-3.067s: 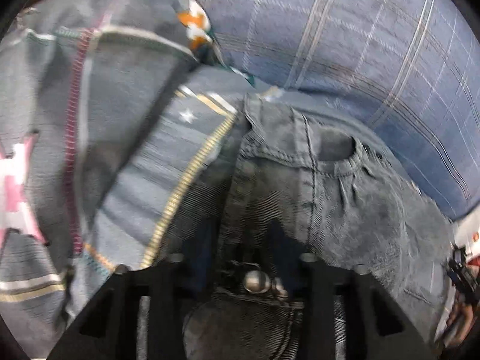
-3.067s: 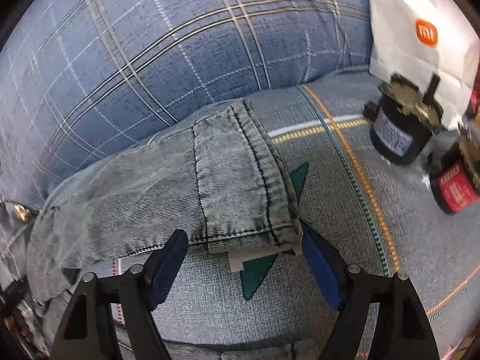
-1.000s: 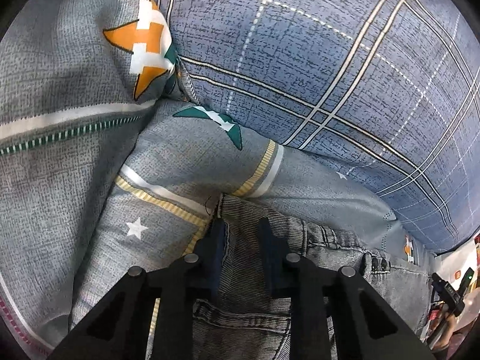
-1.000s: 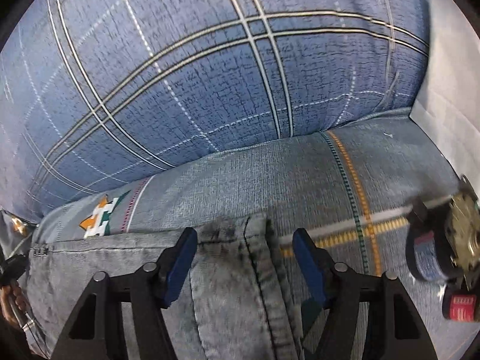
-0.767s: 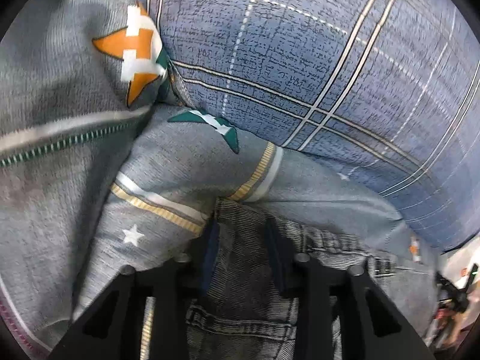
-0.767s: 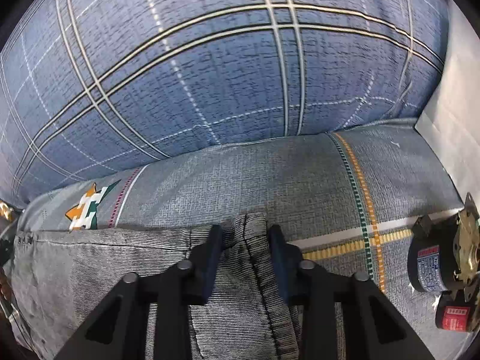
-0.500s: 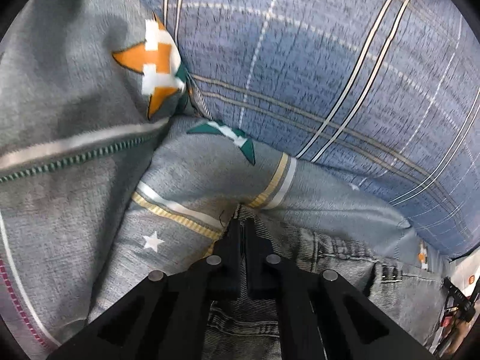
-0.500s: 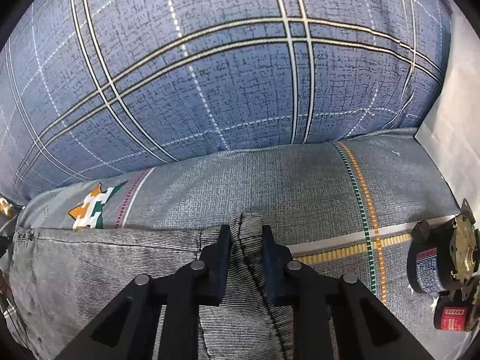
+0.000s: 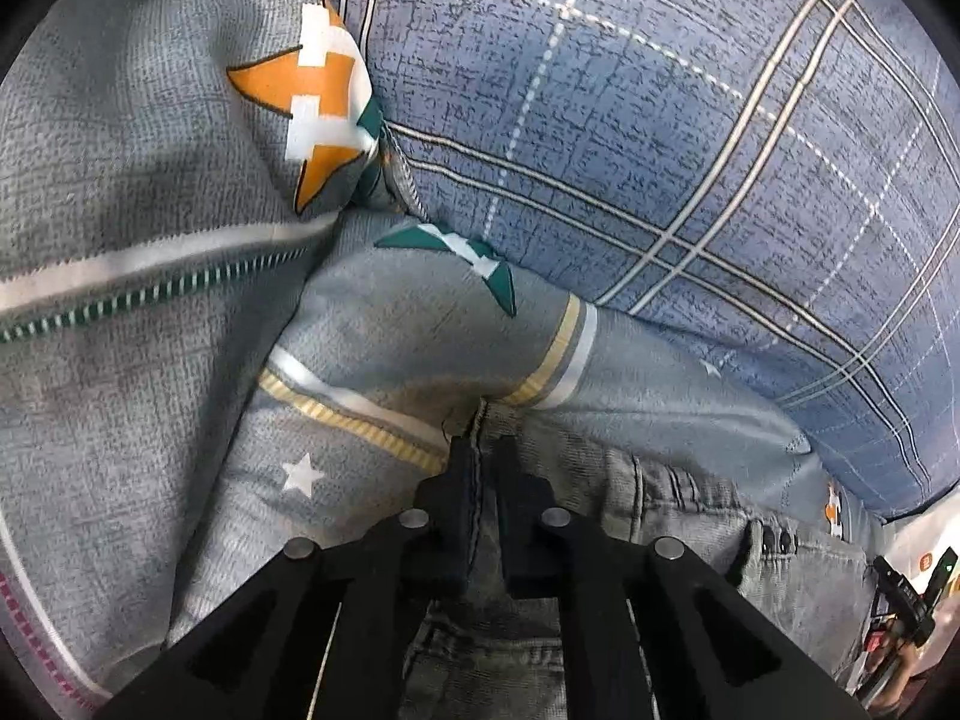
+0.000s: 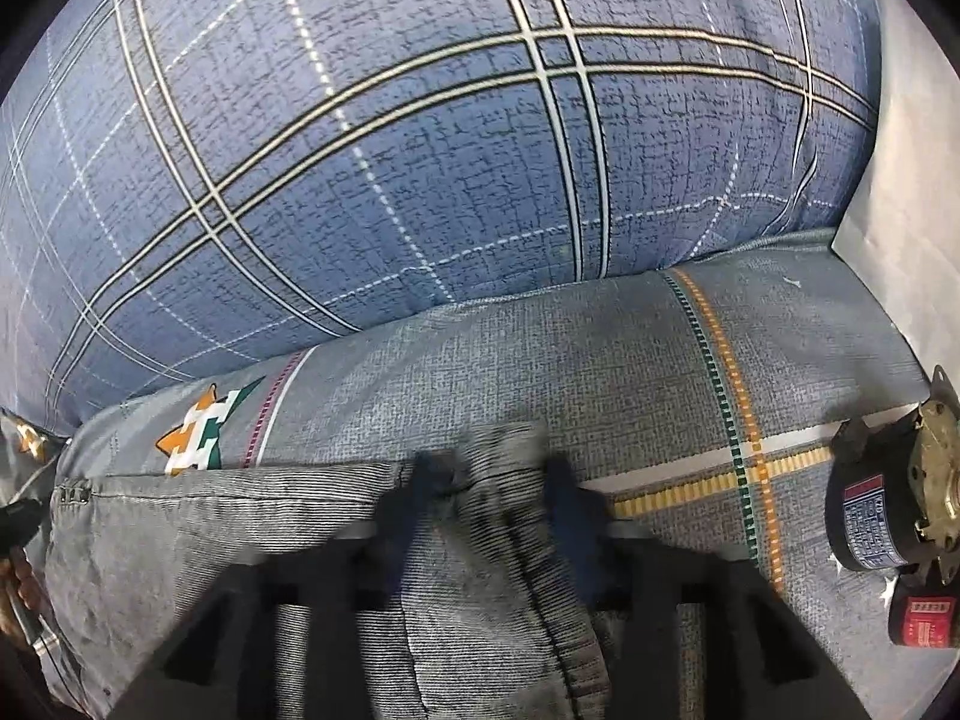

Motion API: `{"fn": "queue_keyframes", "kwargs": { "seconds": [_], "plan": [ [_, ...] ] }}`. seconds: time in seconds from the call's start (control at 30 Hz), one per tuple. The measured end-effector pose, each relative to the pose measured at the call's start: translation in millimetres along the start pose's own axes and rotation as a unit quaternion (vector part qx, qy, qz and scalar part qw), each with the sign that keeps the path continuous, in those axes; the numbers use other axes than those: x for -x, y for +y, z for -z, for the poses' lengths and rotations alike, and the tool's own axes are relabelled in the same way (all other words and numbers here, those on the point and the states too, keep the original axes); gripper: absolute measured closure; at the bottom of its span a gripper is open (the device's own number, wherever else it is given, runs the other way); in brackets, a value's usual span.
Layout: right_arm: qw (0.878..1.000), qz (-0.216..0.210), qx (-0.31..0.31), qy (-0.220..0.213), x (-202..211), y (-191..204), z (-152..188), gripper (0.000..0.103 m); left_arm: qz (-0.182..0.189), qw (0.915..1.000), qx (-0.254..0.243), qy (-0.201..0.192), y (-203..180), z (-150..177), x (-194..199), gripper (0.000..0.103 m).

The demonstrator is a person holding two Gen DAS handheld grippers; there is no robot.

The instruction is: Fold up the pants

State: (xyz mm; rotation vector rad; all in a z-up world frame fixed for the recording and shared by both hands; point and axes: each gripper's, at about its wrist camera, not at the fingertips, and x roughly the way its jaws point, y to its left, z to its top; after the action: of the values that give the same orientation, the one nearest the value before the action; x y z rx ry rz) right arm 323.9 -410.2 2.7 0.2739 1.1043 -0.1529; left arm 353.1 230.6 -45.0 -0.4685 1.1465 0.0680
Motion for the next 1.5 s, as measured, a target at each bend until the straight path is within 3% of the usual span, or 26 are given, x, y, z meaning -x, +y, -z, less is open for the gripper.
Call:
{"fn": "queue_keyframes", "kwargs": {
  "seconds": [0.1,0.2,0.23,0.27,0.3,0.33,0.37,0.73,0.93,1.3,1.5],
  "plan": [
    [1.000,-0.004,0.005,-0.003,-6,2,-1,0.036,0.001,1.0000,0.000,-0.001,-4,-3,-3,0.094],
    [1.000,-0.009,0.004,0.002,-15,6,-2,0.038,0.012,0.9999,0.006,0.002,-4,-8,-13,0.083],
    [1.000,-0.005,0.007,-0.001,-15,7,-3,0.042,0.010,0.9999,0.003,-0.004,-7,-8,-12,0.083],
    [1.000,-0.005,0.007,0.002,-15,8,-3,0.063,0.007,0.9999,-0.004,-0.007,-9,-8,-14,0.085],
    [1.000,-0.003,0.009,0.005,-16,9,-4,0.073,0.004,0.9999,-0.014,-0.007,-12,-7,-15,0.101],
    [1.000,-0.001,0.012,0.008,-16,10,-4,0.074,0.001,0.9998,-0.021,-0.006,-15,-6,-16,0.101],
    [1.000,-0.001,0.017,0.010,-15,11,-4,0.082,-0.003,0.9995,-0.029,-0.010,-19,-5,-14,0.101],
    [0.999,-0.016,0.006,-0.039,28,9,-6,0.084,0.024,0.9962,-0.019,-0.081,-26,-3,55,0.101],
    [0.998,-0.023,0.009,-0.050,42,14,-5,0.084,0.055,0.9950,-0.023,-0.080,-22,-10,62,0.101],
    [0.999,-0.023,0.002,-0.040,22,8,-4,0.084,0.035,0.9973,-0.017,-0.063,-13,-14,20,0.101],
    [0.999,-0.025,0.000,-0.045,21,9,-3,0.084,0.044,0.9961,-0.016,-0.075,-15,-12,28,0.101]
  ]
}}
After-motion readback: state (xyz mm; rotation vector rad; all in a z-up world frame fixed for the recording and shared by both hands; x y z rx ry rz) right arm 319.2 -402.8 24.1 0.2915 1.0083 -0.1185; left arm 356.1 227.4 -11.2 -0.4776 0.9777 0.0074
